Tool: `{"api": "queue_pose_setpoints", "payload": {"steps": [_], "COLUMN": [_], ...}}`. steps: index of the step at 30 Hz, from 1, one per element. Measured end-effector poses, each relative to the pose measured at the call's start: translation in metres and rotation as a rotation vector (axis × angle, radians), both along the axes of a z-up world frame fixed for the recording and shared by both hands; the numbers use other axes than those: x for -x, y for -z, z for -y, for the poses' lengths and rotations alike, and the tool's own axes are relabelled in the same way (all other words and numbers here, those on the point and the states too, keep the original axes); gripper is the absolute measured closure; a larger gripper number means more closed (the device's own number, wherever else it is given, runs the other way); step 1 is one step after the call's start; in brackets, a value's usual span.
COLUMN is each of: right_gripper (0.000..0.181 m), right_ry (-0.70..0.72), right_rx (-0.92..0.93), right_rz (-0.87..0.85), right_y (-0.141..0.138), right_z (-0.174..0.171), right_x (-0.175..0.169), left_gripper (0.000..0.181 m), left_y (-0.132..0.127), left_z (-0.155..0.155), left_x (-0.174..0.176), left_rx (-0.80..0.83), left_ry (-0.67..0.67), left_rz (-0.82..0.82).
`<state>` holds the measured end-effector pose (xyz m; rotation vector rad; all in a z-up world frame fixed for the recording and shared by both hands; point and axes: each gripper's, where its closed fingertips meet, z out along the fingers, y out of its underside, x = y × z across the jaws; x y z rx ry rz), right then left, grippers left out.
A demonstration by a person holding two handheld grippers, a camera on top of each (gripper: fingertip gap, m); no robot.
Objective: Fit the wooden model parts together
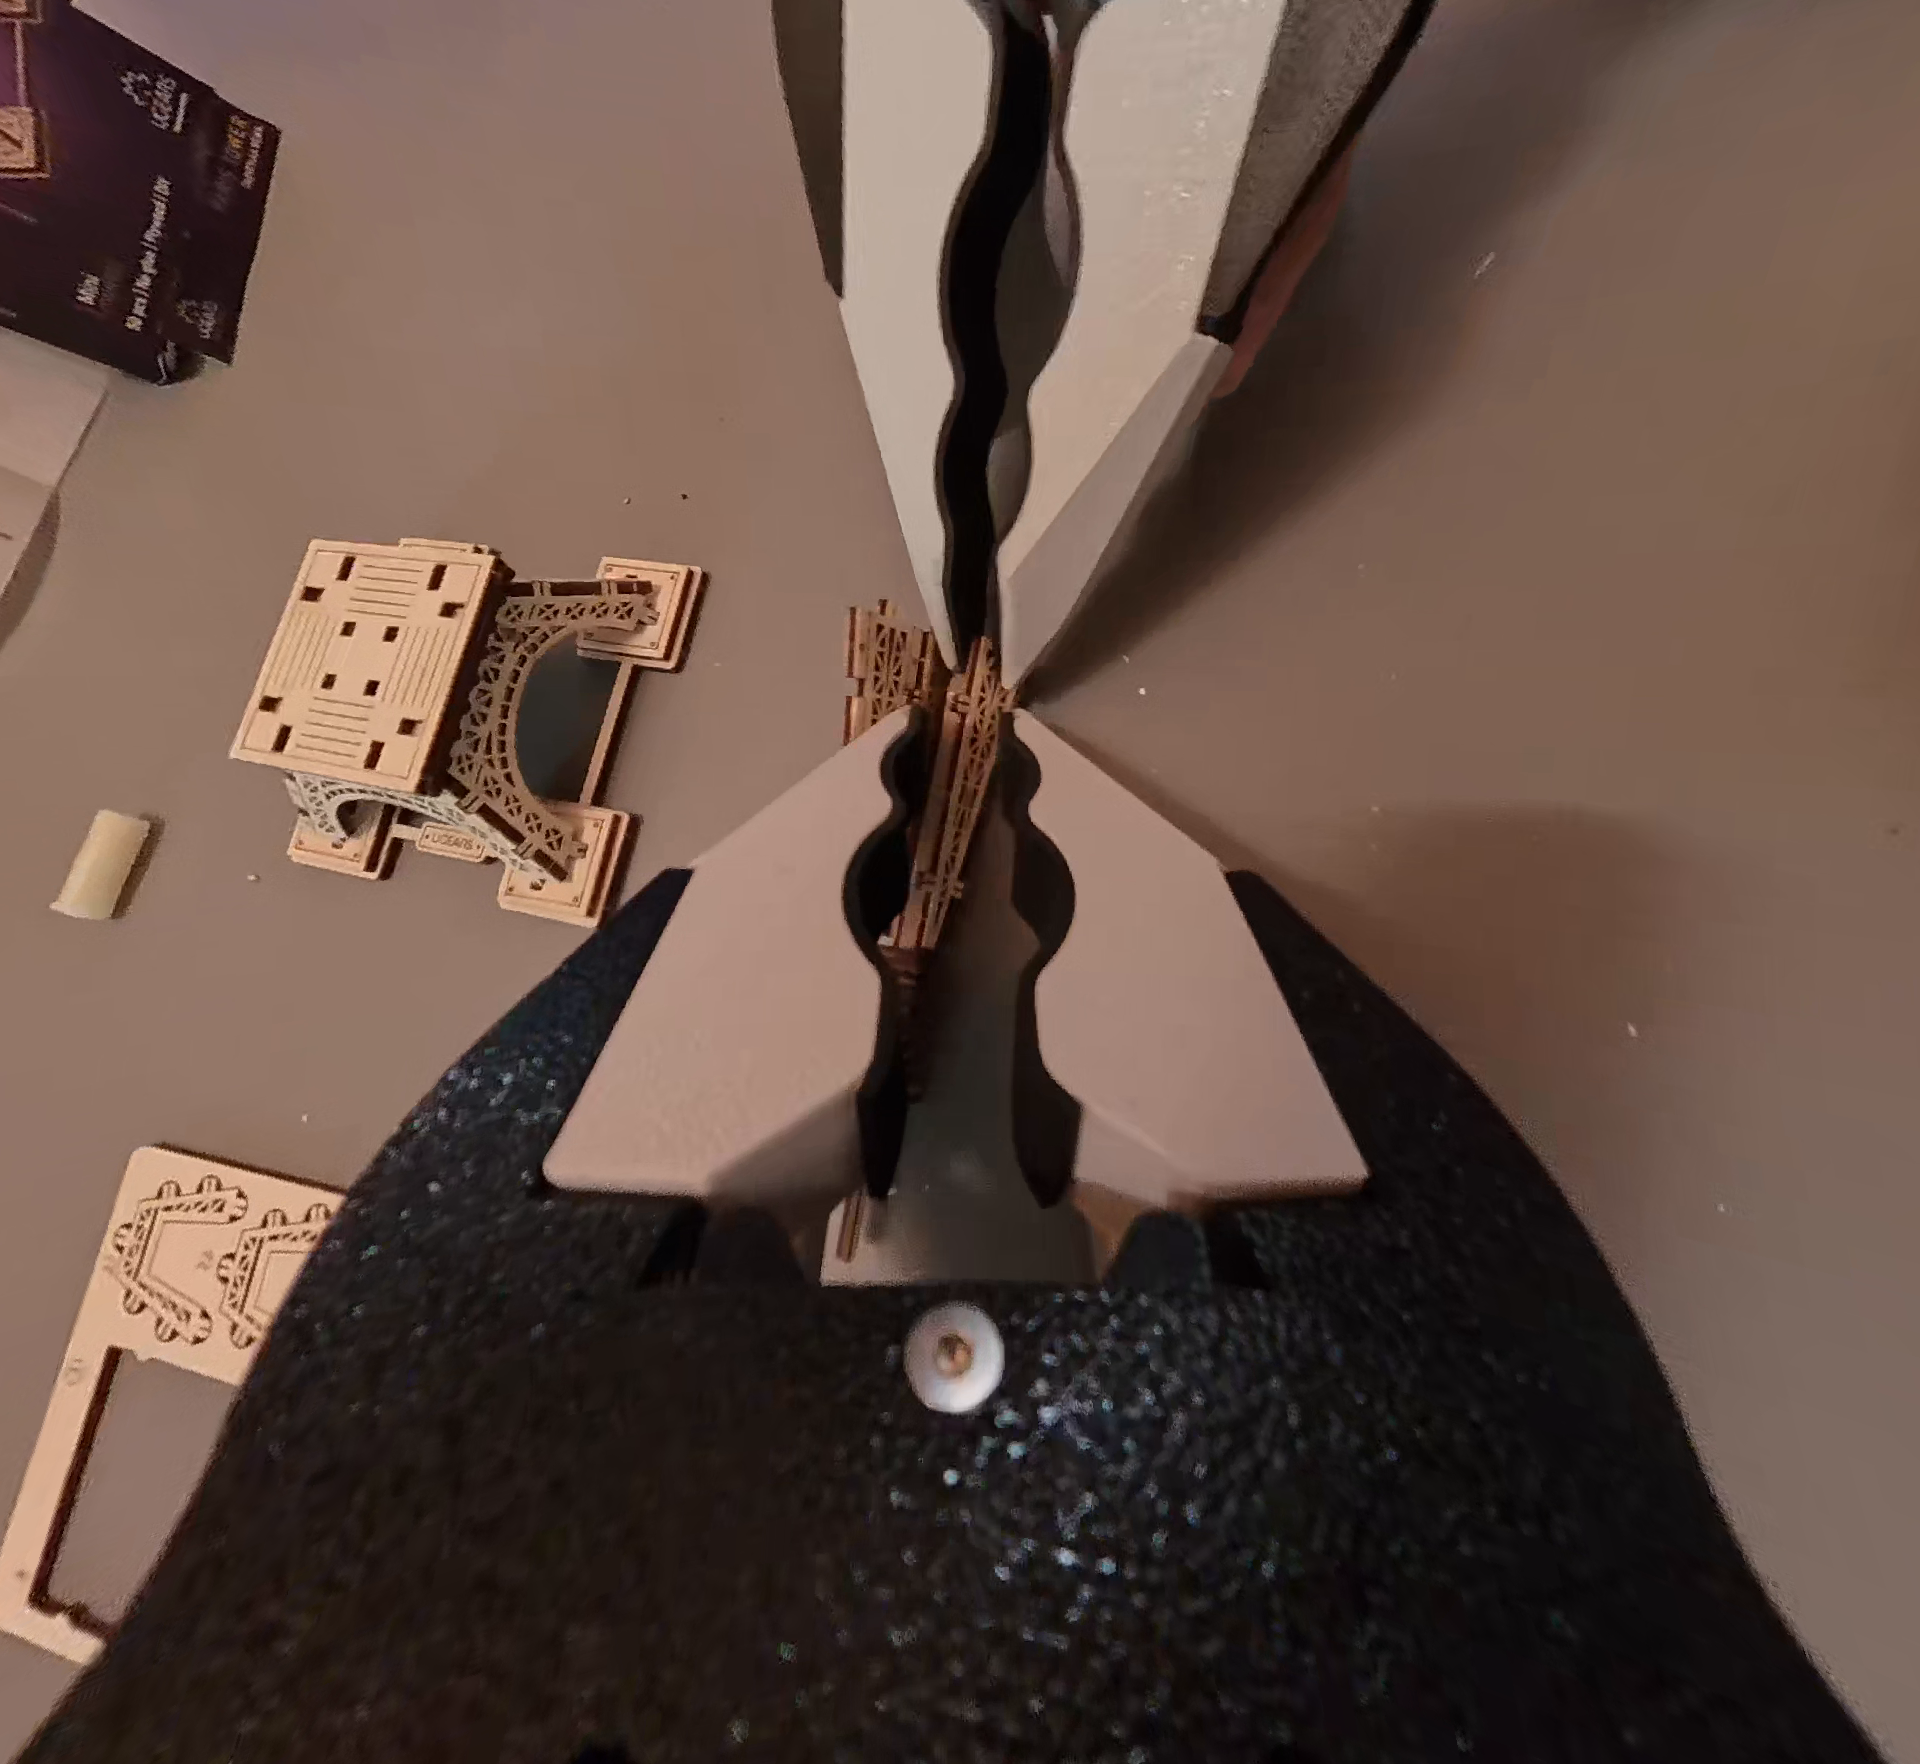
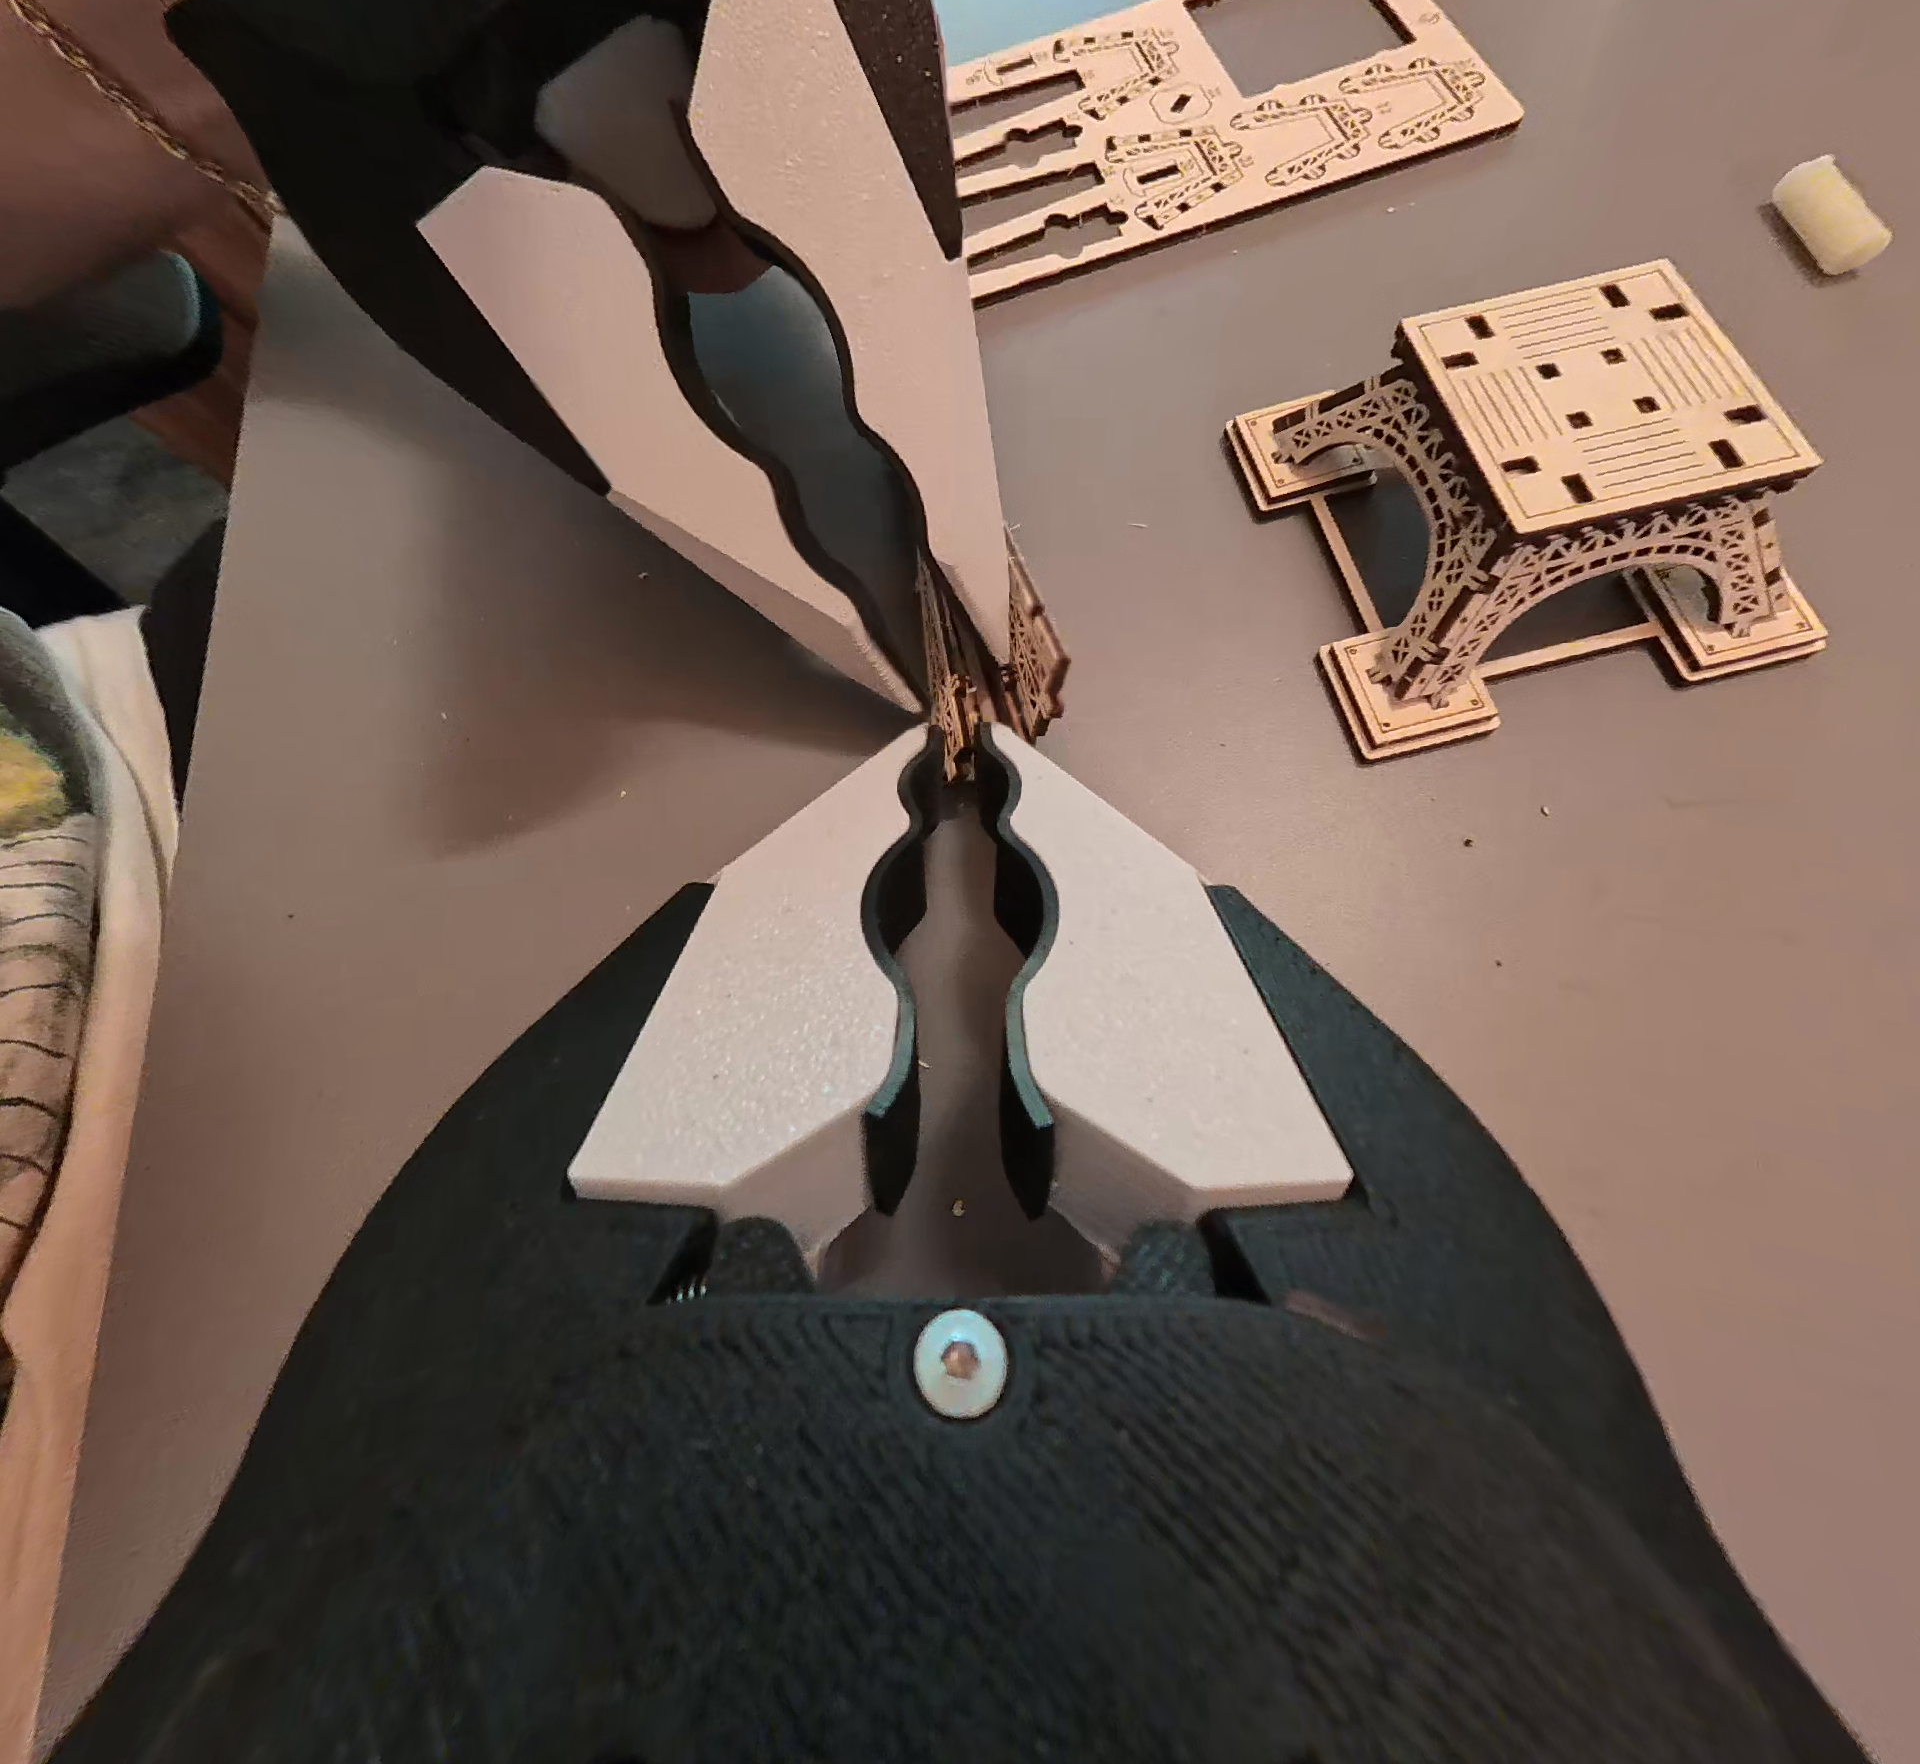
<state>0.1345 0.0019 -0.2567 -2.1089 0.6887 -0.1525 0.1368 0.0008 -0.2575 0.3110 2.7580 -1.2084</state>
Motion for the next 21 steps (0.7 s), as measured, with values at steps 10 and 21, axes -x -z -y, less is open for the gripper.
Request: {"api": "queue_pose_setpoints", "payload": {"steps": [10,21], "right_gripper": [0.180,0.174], "right_ry": [0.014,0.028], "right_rx": [-0.173,-0.278], "right_rz": [-0.116,-0.159], "right_y": [-0.013,-0.023], "right_z": [-0.002,0.001], "right_x": [-0.004,-0.007], "left_gripper": [0.153,0.170], "left_y": [0.001,-0.005], "left_z": [-0.007,0.001], "left_x": [-0.003,-0.014], "left_rx": [-0.057,-0.025], "left_ry": [0.141,0.045], "left_rz": [0.470,0.460]}}
